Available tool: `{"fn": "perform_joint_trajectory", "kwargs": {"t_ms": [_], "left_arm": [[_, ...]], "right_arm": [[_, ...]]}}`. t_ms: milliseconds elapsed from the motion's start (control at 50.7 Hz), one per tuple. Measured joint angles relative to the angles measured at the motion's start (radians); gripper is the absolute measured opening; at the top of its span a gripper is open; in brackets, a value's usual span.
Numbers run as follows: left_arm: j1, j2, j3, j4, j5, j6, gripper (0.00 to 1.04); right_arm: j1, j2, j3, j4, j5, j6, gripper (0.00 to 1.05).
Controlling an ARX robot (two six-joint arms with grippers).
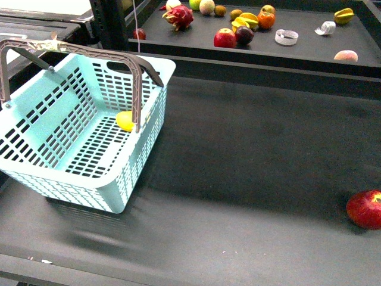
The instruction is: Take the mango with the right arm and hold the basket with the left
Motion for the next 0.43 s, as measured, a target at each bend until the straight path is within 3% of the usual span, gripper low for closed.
{"fn": "perform_joint_trajectory", "kwargs": {"t_ms": [158,237,434], "left_arm": [[0.0,-0.047,0.0,-0.047,0.0,0.0,0.02],[0.0,-0.191,0.0,-0.214,0.0,0.0,0.02],[0.0,-0.216,0.0,-0.223,0.0,0.0,0.02]], "right_arm": [[0.0,0.0,0.0,0.0,0.0,0.0,0.96],[0.0,0.0,0.0,0.0,0.0,0.0,0.96],[0.0,0.0,0.0,0.0,0.0,0.0,0.96]]}}
